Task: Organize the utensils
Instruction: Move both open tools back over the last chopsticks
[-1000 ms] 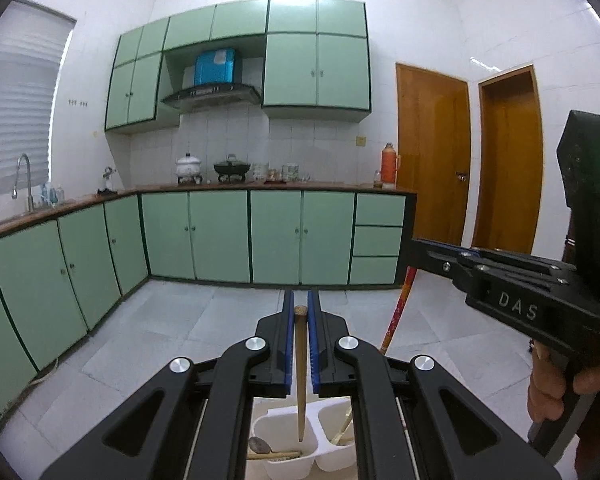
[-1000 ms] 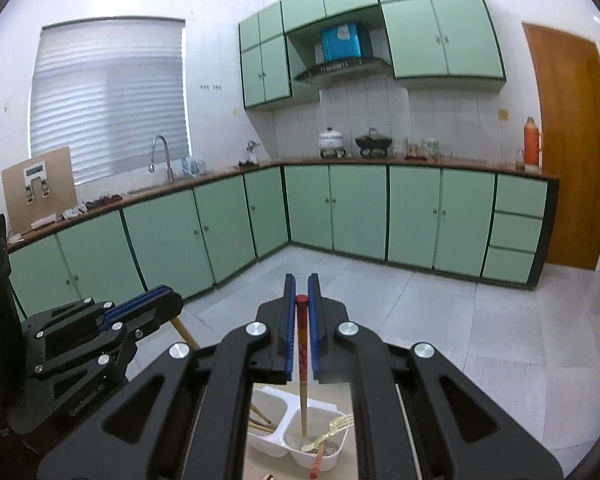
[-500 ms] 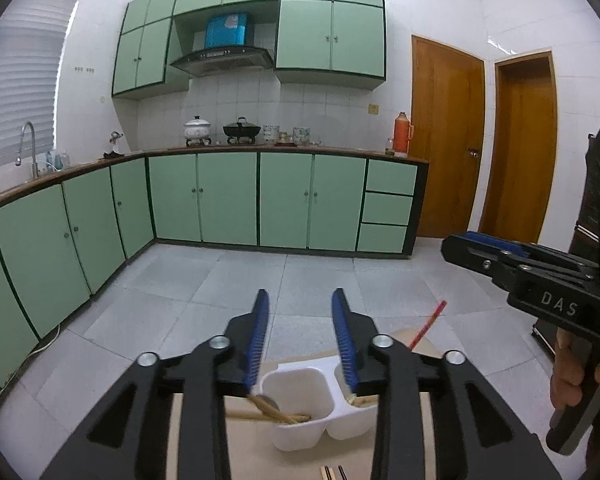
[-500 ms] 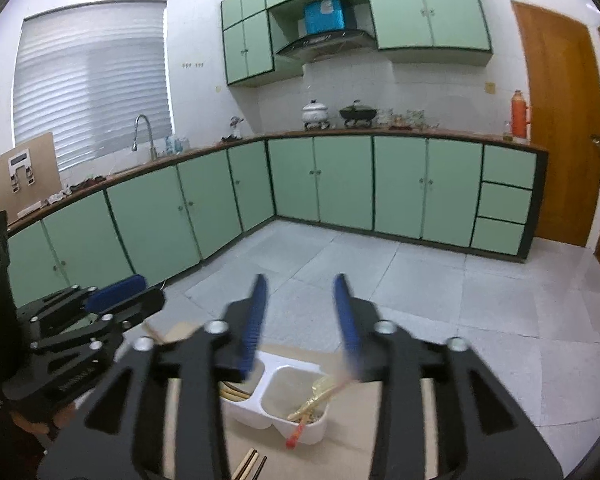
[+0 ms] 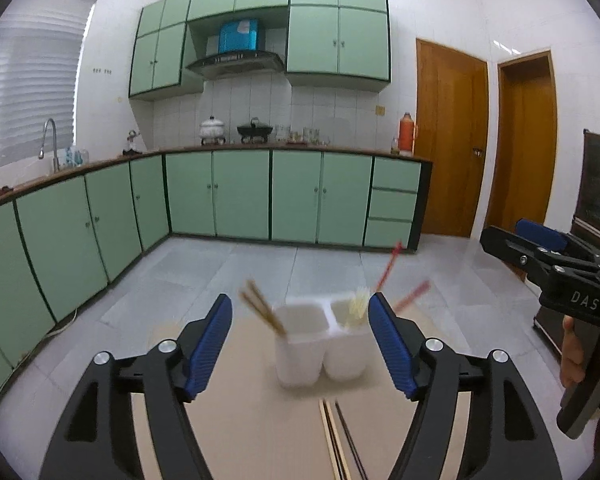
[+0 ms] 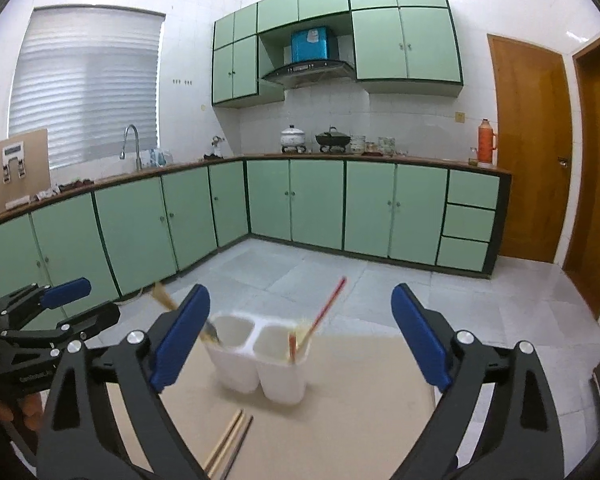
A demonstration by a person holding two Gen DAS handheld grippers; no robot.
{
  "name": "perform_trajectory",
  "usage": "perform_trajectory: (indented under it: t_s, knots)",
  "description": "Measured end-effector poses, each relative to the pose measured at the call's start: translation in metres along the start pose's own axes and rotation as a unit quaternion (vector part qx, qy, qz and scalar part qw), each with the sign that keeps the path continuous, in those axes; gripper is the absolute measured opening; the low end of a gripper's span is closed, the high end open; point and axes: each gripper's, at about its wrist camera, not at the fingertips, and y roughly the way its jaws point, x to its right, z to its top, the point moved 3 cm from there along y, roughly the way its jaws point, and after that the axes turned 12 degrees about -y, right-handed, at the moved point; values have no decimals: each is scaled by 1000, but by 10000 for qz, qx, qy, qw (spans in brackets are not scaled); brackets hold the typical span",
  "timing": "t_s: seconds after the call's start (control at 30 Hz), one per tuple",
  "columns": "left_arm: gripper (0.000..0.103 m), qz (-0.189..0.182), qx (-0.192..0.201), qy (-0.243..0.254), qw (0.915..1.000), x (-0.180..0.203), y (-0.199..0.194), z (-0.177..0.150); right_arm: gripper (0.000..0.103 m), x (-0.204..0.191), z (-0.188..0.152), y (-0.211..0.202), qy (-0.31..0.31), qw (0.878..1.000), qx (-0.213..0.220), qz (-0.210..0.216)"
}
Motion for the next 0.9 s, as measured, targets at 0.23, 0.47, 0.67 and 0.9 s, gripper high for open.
perform_trajectory:
  t_s: [0.23, 0.47, 0.67, 0.9]
  knots:
    - [74, 146, -757, 27, 9970, -14, -6, -70, 96, -28, -66, -18, 89, 9983, -557, 130]
    - [74, 310, -1356, -147, 9902, -37, -2, -132, 96, -63, -136, -12, 54, 9896, -1406, 312]
    - [74, 301, -1603, -76, 9866, -42, -3, -172, 96, -99, -179, -13, -16, 9822, -1815, 491]
    - [74, 387, -1824, -115, 9824, -47, -13, -204, 95, -121, -195, -17, 65, 9811, -1860, 531]
